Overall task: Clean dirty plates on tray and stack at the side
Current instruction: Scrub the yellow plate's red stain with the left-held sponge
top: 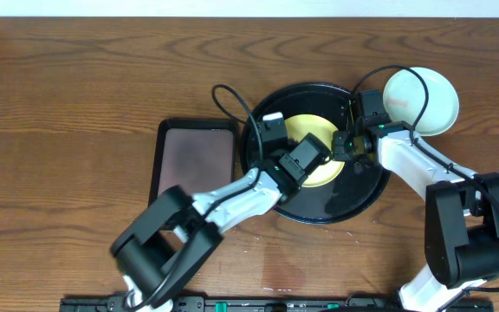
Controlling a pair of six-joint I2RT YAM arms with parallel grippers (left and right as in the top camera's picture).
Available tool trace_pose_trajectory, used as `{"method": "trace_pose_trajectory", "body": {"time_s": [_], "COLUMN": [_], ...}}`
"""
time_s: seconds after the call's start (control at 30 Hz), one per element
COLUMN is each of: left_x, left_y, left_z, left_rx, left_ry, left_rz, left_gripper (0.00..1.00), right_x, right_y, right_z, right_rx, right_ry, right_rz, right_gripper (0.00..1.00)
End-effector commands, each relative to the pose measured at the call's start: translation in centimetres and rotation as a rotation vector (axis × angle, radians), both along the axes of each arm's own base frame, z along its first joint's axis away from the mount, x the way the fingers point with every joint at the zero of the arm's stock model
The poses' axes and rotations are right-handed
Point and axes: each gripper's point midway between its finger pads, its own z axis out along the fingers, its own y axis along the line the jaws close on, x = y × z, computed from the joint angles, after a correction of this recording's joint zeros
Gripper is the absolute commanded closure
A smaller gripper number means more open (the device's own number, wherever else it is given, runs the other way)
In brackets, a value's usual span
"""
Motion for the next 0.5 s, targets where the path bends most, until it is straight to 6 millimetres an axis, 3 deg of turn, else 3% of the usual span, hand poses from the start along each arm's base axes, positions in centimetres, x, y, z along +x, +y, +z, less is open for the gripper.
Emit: {"method": "trace_pose_trajectory", "body": {"time_s": [0.0,0.23,0.47], "left_x": [1.1,0.9,0.7], "left_y": [-0.5,-8.7,-8.9], "left_z": [3.4,1.0,-4.3], "left_rx": [-0.073,-0.376,-0.339], "left_ry": [-0.086,0.007,0.070], "left_rz": [-0.004,-0.248,-0.250], "left_gripper": [0.92,0.91,0.91], "right_x": [-0.3,-0.2,-0.2], "right_y": [0.3,0.4,0.3], "right_z": [-0.5,-0.5,-0.5], "right_rx": [-0.019,-0.018,-0.018], "right_ry": [0.013,0.009,0.009], "right_rz": [0.010,0.011,0.011], "right_gripper": [0.99,0.99,0.99]}}
